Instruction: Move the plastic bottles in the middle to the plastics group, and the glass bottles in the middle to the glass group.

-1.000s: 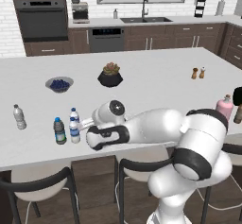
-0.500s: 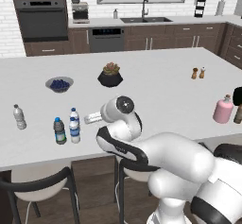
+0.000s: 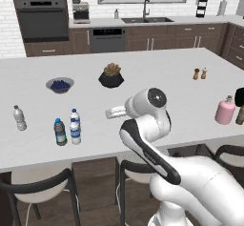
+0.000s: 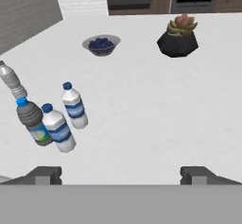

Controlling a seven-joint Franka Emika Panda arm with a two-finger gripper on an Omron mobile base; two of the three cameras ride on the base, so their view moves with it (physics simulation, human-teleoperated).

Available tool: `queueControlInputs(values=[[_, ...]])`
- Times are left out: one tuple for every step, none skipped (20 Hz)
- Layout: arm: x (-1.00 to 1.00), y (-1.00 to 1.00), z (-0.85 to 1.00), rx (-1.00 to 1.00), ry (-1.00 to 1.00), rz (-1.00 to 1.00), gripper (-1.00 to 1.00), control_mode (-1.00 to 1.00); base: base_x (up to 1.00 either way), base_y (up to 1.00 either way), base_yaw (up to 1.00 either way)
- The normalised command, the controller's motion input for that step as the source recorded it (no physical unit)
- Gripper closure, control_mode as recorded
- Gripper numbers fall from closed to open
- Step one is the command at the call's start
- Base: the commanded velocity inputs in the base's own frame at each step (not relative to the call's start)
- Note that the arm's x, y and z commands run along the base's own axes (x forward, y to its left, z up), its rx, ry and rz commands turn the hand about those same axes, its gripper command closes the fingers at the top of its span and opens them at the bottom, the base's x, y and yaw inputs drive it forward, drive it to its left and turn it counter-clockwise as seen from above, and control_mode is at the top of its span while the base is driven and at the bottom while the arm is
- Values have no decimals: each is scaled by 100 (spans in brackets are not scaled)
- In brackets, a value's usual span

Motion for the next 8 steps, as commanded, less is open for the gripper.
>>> queueControlInputs(values=[[-47,-82,41,9,0,0,-100,-100,0,0,0],[-51,-83,41,8,0,0,-100,-100,0,0,0],[-53,-84,40,8,-1,0,-100,-100,0,0,0],[-53,-83,40,7,-1,0,-100,-100,0,0,0],[-51,-79,41,2,0,0,-100,-100,0,0,0],[-52,-75,42,0,0,0,-100,-100,0,0,0],[-58,-79,44,0,-3,0,-100,-100,0,0,0],[-61,-79,46,0,-4,0,-100,-100,0,0,0]])
